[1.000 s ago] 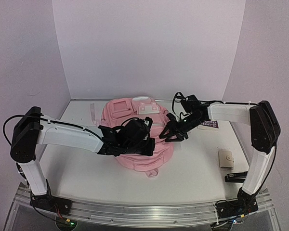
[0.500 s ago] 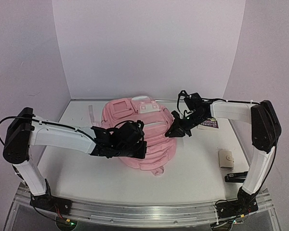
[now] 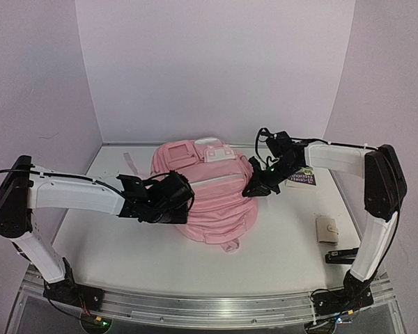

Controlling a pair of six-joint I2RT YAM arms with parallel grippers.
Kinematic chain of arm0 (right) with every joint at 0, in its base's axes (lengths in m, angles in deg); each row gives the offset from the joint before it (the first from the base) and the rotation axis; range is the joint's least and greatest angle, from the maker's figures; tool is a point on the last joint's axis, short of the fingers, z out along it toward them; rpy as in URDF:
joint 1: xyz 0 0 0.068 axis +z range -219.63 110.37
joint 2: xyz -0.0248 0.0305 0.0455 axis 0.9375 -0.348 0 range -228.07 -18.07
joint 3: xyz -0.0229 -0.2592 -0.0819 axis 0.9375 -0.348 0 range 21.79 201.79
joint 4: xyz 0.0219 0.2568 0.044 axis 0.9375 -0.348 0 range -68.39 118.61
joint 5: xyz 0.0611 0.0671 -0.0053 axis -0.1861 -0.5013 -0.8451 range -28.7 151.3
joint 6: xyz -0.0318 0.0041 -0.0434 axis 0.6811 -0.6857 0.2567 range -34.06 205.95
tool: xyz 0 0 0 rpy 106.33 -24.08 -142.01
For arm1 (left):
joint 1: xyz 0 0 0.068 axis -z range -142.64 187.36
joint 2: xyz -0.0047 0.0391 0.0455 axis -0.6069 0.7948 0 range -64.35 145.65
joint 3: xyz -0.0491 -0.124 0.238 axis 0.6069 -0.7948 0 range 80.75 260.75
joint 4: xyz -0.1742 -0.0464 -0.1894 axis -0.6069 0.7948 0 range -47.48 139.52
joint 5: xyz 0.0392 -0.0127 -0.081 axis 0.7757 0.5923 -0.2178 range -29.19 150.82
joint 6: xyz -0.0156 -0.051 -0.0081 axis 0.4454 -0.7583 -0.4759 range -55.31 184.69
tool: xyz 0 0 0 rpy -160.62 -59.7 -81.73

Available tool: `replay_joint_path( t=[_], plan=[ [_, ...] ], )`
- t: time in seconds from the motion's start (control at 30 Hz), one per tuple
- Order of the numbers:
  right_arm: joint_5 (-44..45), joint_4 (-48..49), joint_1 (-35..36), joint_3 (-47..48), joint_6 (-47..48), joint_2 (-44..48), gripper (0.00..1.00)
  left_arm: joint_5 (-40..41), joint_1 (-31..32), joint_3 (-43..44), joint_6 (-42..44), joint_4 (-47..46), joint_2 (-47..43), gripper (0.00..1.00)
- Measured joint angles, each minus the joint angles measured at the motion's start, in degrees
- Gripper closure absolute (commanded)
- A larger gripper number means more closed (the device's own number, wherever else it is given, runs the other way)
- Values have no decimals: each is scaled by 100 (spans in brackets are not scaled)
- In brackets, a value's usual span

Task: Pack the student bag
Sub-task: Unzip the student bag at the center of the board.

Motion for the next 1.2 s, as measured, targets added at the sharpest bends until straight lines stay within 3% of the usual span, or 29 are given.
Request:
replay_joint_path(
  t=[0.27,0.5,0.7,1.2],
  plan=[
    [81,-34,13,47,252,0,100,246,-449,-176,479,-330,-348,100],
    [17,5,95,143,373,-2,100,-18,-965,-1087,1757,-1827,-916,100],
    [8,74,103,216,437,-76,100,-344,-1395,-1378,2723,-2664,-930,100],
    [-25,308,428,377,562,-227,100,-1070,-2383,-1032,2834,-2873,-419,97]
  ],
)
